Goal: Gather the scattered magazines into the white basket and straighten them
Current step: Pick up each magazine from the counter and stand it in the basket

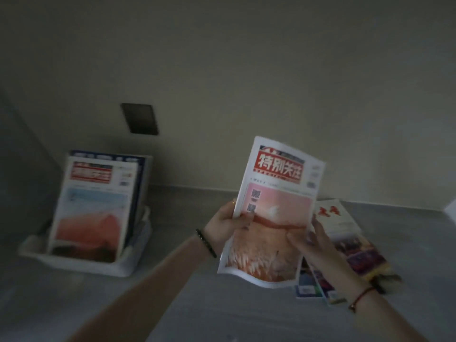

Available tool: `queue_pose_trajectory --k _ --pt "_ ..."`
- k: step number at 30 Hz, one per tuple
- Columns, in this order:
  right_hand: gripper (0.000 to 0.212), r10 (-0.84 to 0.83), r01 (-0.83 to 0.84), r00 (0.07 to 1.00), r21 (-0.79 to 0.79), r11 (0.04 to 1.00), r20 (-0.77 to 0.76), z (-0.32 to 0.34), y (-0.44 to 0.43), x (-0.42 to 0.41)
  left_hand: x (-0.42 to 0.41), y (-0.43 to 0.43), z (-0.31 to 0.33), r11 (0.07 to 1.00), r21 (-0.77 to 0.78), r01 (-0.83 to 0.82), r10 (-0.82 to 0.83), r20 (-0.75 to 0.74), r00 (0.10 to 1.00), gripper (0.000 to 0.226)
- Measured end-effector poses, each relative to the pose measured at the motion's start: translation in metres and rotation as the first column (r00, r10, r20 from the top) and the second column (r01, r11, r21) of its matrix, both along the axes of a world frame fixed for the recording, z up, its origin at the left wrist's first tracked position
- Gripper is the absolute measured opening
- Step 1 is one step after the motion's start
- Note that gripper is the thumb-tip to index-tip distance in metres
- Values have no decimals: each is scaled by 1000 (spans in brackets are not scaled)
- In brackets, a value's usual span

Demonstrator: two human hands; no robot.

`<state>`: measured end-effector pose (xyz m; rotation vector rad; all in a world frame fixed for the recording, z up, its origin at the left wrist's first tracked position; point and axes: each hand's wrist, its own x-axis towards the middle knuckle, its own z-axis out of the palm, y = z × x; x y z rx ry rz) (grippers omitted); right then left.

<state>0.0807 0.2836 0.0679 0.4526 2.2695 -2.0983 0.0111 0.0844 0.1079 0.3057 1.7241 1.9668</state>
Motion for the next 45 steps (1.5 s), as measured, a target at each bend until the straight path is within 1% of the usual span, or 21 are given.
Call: queue_pose_trajectory --k 1,2,4,6,8,10,13,15,17,21,24,27,29,30,32,34,36,38,40,42,45 --pt "83 56 -57 998 -86 995 -11 4 -12 -11 -5 -21 10 1000 0 -2 2 2 1000 55" --pt "77 90 -94 995 -116 989 -39 8 -27 -21 -9 -43 20 1000 0 -15 15 -6 1000 55" --pt "52 105 -116 988 -91 989 -117 17 -69 -38 -19 -92 36 996 -28 -84 82 -63 995 43" --pt "29 106 -109 975 -3 994 -195 27 -115 -56 -32 -144 48 976 -89 -199 180 -183 966 31" --pt "23 151 -115 954 148 982 -261 37 -164 -75 -47 -195 54 938 -146 -315 259 -310 915 29" --pt "18 193 -101 922 272 957 -336 47 -214 -92 -63 -242 56 882 -185 -433 336 -396 855 30" --pt "7 218 -85 903 345 935 -369 56 -280 -116 -86 -302 51 789 -242 -565 414 -469 780 25" --pt "7 235 -114 912 343 932 -335 53 -312 -130 -98 -332 43 748 -260 -611 466 -450 762 19" --pt "8 239 -129 930 359 925 -280 44 -338 -140 -105 -355 30 723 -303 -621 485 -417 769 16" --pt "16 248 -180 957 367 913 -149 18 -369 -148 -117 -381 -7 723 -403 -561 473 -303 827 28" --pt "23 293 -254 956 431 866 -26 -1 -380 -145 -121 -389 -32 699 -495 -516 462 -239 854 35" --pt "30 270 -245 963 433 867 3 -14 -384 -140 -124 -392 -50 657 -546 -519 434 -289 853 36" --pt "25 245 -229 969 451 863 23 -16 -383 -140 -126 -392 -54 629 -547 -552 440 -334 833 35" --pt "22 251 -237 967 488 840 37 -16 -383 -140 -126 -392 -54 602 -566 -563 427 -368 826 35" --pt "18 262 -253 963 554 793 64 -17 -381 -142 -124 -394 -54 512 -629 -585 385 -440 811 37" --pt "17 273 -278 957 581 765 98 -18 -378 -141 -123 -398 -56 460 -645 -611 399 -464 791 43" --pt "18 271 -303 951 604 737 148 -21 -374 -141 -122 -400 -56 454 -644 -616 414 -459 786 47" --pt "39 238 -293 955 657 694 174 -24 -368 -144 -120 -399 -55 453 -654 -606 377 -476 795 45" --pt "49 196 -244 969 692 680 150 -26 -360 -144 -117 -392 -51 470 -632 -616 350 -507 788 37" --pt "49 158 -188 982 670 718 107 -27 -348 -144 -114 -379 -45 524 -577 -627 330 -540 774 30" --pt "43 65 -82 997 565 821 49 -26 -320 -140 -107 -347 -36 616 -508 -602 239 -607 758 22"
